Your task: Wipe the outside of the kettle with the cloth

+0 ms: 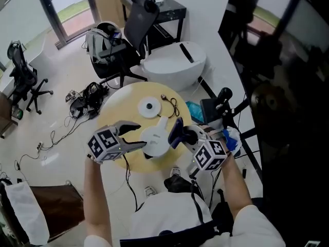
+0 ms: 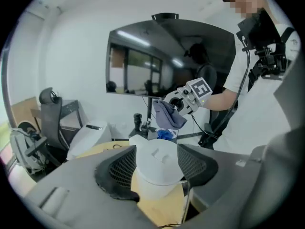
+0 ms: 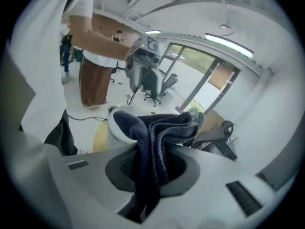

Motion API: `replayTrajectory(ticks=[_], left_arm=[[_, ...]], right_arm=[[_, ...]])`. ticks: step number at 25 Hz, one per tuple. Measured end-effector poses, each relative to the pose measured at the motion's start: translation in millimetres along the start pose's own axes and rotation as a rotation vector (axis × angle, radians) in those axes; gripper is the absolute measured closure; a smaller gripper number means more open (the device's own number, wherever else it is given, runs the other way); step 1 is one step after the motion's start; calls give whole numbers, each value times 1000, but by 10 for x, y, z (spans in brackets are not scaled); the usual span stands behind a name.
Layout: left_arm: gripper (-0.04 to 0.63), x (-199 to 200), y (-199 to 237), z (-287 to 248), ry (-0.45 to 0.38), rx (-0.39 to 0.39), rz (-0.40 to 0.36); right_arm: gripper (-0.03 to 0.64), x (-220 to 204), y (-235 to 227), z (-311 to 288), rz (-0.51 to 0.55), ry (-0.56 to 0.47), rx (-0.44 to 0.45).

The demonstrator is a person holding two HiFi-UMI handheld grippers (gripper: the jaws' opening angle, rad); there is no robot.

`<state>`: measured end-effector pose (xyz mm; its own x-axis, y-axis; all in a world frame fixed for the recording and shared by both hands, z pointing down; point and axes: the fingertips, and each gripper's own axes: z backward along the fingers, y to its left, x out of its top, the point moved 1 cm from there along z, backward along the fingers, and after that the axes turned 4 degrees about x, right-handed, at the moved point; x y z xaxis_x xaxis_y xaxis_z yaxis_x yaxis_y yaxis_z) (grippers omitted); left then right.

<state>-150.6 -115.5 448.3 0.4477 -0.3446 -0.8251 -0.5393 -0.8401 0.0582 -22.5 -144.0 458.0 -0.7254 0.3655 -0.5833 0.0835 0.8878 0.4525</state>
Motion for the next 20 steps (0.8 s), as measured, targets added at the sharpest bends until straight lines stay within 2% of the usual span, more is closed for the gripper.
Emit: replayTrajectory(ticks=[4, 6, 8, 10, 13, 15, 17, 20], left_arm=[[416, -161, -231, 253, -63, 147, -5], [446, -236, -272, 376, -106, 249, 47], [491, -359, -276, 493, -152, 352, 141], [577, -511, -297, 607, -193, 439, 255], [594, -711, -394, 782, -241, 547, 428], [594, -848, -479, 830, -220, 621, 502], [594, -931, -644, 782, -199, 638, 535], [594, -882, -1032, 591, -267, 553, 591]], right_arm=[[549, 199, 227, 157, -207, -47, -59], [549, 281, 362, 195, -318, -71, -89], [549, 322, 493, 207, -431, -101, -113], [549, 321, 615, 205, -521, -126, -130], [549, 316, 778, 247, -636, -170, -144], [549, 287, 834, 316, -734, -206, -168], [550, 220, 895, 382, -815, -223, -203], [549, 118, 1059, 496, -873, -212, -245]])
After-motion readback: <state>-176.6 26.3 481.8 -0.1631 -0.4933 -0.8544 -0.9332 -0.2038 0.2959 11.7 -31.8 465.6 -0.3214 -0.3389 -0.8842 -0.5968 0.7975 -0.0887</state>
